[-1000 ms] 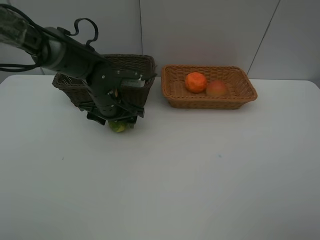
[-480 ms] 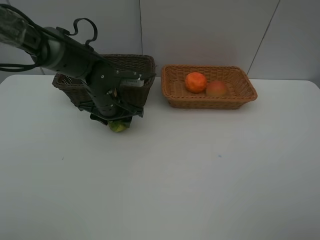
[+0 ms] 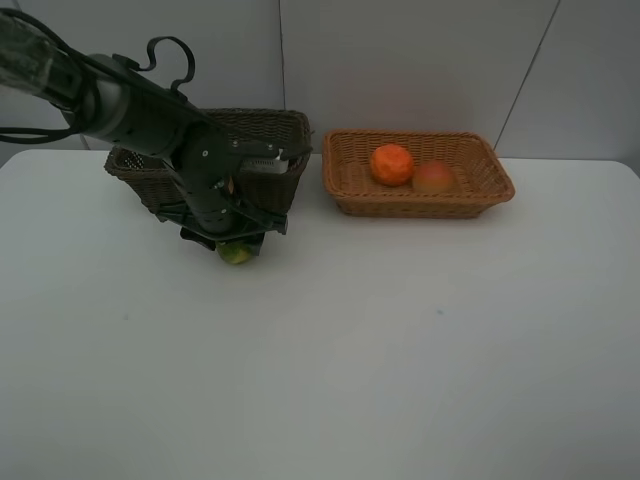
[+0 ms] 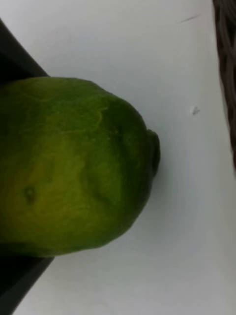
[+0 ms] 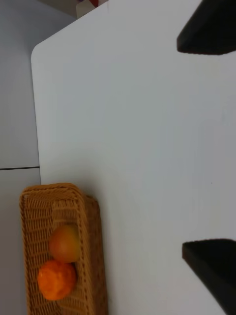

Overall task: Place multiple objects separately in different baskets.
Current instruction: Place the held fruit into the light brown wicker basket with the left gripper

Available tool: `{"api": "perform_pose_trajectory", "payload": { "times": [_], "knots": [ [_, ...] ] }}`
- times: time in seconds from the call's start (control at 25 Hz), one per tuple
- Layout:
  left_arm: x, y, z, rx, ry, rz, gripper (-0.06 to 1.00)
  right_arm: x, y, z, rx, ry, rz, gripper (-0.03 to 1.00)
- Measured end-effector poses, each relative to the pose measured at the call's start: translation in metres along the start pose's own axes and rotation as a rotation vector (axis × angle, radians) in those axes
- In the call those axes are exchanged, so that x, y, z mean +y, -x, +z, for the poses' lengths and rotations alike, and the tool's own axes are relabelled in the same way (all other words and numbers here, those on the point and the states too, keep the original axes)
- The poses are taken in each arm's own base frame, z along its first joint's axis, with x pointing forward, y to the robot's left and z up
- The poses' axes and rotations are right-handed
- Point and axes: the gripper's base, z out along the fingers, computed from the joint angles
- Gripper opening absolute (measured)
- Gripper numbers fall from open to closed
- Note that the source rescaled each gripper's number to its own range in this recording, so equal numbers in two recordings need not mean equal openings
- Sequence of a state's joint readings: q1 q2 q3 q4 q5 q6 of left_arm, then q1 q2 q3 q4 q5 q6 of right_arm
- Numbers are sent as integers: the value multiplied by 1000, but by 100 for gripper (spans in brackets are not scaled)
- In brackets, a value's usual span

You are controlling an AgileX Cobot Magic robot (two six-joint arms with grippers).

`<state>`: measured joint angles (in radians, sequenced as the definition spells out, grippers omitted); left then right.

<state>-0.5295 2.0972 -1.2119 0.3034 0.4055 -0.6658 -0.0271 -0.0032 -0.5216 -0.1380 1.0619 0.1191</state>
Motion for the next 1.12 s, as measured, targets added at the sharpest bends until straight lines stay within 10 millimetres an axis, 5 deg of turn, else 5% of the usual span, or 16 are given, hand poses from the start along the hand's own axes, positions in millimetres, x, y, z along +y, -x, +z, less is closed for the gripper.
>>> {"api": "perform_pose_trajectory", "payload": {
  "times": [0.16, 0.64, 0.96, 1.12],
  "knots": [
    [-1, 4, -5, -1, 7, -2, 75, 0, 0, 0, 0, 0, 0, 70],
    [-56, 40, -85, 4, -109, 227, 75, 0, 0, 0, 0, 0, 0, 70],
    [-92, 87, -130, -201, -238, 242, 75, 0, 0, 0, 0, 0, 0, 70],
    [-107, 103, -119, -257, -263, 243, 75, 0, 0, 0, 0, 0, 0, 70]
  ]
}}
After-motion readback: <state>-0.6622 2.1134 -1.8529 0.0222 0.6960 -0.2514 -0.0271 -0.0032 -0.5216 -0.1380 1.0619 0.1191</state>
